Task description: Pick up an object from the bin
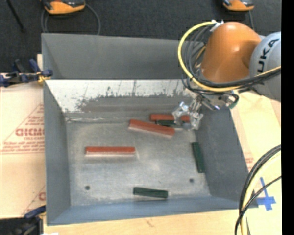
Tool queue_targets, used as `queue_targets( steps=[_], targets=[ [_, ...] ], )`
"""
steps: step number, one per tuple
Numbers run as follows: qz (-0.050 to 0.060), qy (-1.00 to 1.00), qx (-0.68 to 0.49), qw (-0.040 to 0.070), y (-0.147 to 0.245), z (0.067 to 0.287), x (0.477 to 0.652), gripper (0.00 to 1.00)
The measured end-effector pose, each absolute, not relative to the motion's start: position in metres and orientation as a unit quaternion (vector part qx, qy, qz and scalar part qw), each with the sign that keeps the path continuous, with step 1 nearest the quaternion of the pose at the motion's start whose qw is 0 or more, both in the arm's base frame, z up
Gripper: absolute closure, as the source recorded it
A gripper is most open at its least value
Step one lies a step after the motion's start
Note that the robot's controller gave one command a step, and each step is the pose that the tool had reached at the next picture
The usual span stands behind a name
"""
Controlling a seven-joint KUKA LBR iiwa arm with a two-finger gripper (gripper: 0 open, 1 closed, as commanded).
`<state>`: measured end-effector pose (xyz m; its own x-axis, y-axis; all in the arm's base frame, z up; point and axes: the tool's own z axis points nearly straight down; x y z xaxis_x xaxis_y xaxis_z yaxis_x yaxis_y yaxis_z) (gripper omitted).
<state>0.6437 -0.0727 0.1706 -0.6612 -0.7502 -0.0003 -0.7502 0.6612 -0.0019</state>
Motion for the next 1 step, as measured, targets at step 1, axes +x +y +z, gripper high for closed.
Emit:
queue_targets(
  steps=[1],
  targets=[
    [-0.002, 0.882, -0.472, 0.002, -0.0820, 0.1621, 0.6530, 1.00]
  ],
)
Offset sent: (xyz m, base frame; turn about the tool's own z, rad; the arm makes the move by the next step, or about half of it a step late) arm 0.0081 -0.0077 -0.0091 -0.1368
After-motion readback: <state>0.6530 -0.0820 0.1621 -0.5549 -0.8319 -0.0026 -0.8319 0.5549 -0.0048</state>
